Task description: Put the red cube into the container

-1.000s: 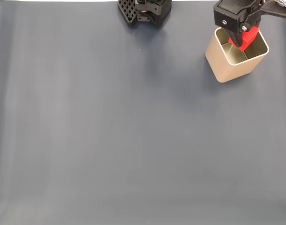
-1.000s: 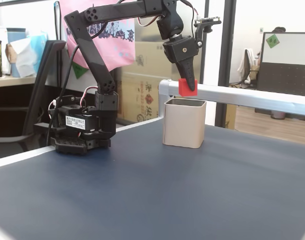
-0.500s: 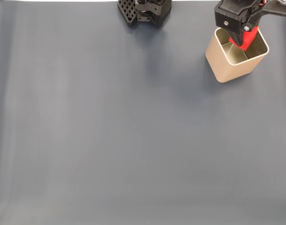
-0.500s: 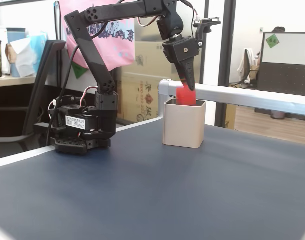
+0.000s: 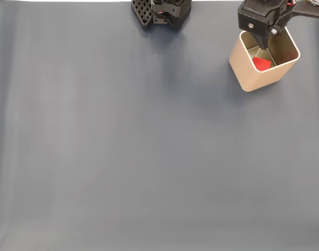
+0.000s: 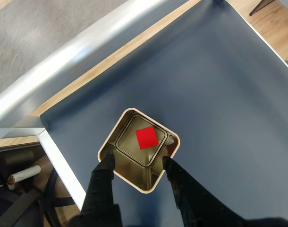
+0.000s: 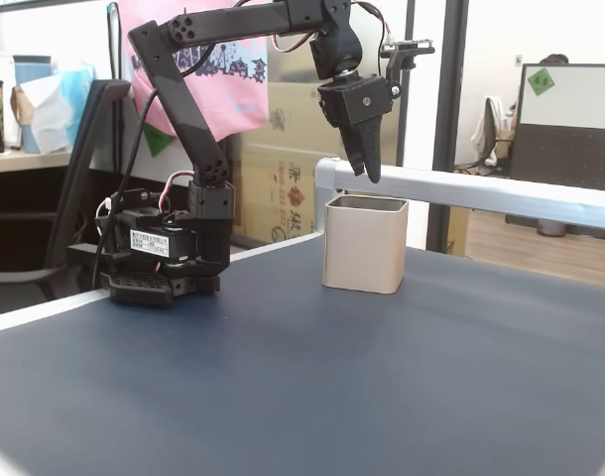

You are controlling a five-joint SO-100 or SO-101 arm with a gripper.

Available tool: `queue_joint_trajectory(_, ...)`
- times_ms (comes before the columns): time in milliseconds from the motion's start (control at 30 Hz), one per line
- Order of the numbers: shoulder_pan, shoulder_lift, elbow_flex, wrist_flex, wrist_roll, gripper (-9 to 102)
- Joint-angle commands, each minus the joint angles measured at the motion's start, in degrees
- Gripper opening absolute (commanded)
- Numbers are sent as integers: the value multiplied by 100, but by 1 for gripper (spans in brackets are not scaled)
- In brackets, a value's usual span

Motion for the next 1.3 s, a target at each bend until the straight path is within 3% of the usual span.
queue_joint_trajectory(0,18,26,-299,35,-18,23)
queue_joint_trajectory(533,88,193,-211,-88,202,22)
queue_joint_trajectory(733,246,343,-185,-246,149,2)
queue_joint_trajectory(833,510,483,-185,-246,220,0)
queue_joint_trajectory(1033,2224,1107,369,-545,246,0)
queue_joint_trajectory(1267,4737,3015,2979,-1767,-202,0)
